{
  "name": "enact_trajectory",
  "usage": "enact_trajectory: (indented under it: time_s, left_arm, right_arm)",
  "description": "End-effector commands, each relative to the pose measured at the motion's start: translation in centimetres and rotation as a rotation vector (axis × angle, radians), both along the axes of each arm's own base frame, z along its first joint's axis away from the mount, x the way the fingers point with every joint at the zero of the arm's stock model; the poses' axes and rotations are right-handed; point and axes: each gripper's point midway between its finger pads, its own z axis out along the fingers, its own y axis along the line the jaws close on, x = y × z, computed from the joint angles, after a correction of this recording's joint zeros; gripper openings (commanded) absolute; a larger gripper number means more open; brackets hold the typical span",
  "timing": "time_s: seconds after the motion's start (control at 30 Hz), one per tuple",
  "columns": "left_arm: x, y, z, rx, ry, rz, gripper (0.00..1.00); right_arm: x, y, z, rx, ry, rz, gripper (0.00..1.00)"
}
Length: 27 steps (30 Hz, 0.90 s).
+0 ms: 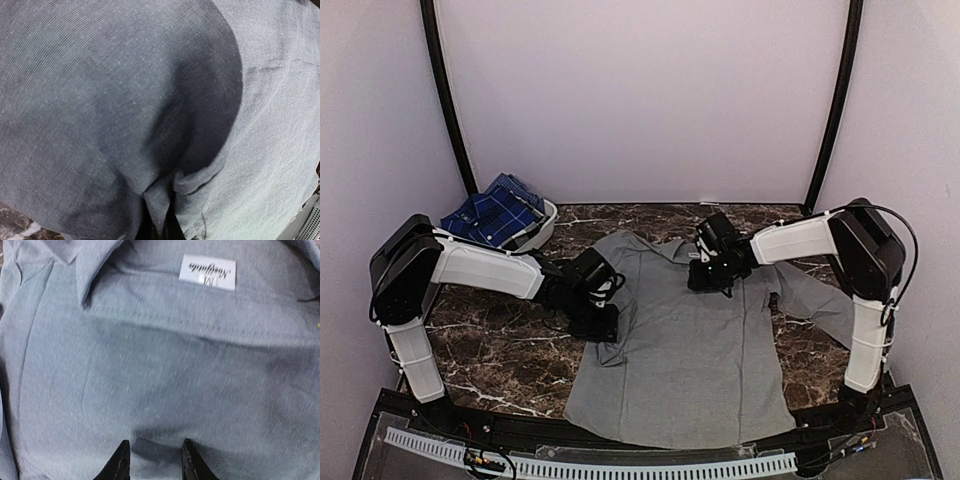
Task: Fold and stack the long sleeve shirts
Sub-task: Move the flattened shirt to the center of the board, then smooth out the flattened shirt at the center of the board.
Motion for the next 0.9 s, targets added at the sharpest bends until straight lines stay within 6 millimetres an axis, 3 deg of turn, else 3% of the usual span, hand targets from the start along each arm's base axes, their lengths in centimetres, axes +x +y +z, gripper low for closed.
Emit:
enact_trajectory:
  time_s: [0.0,0.3,0.57,0.7,0.87]
  left_arm:
    - [-1.7,2.7,-1.1,0.115,0.045,-0.014,0.0]
    - [-1.8,3.0,-1.2,0.135,0.044,-0.021,0.0]
    - [-1.4,3.3,-0.6,0.145,0.022,-0.018,0.0]
    - [-0.9,3.2,0.1,0.151,0.0,-0.023,0.0]
    - [0.3,3.2,1.7,0.155,-0.038,-0.012,0.0]
  right_arm:
    - [2.7,-1.7,-2.0,-0.071,0.033,-0.048,0.33]
    - [11.2,-2.4,-0.8,-0.081,-0.008,-0.083,0.35]
    - [18.5,-1.5,0.4,-0.006,-0.076,-0.105,0.47]
    - [20.5,-0.7,1.7,0.079,-0.099,-0.1,0.55]
    - [21.4,-0.1,4.3,0.146,-0.151,-0.075,0.72]
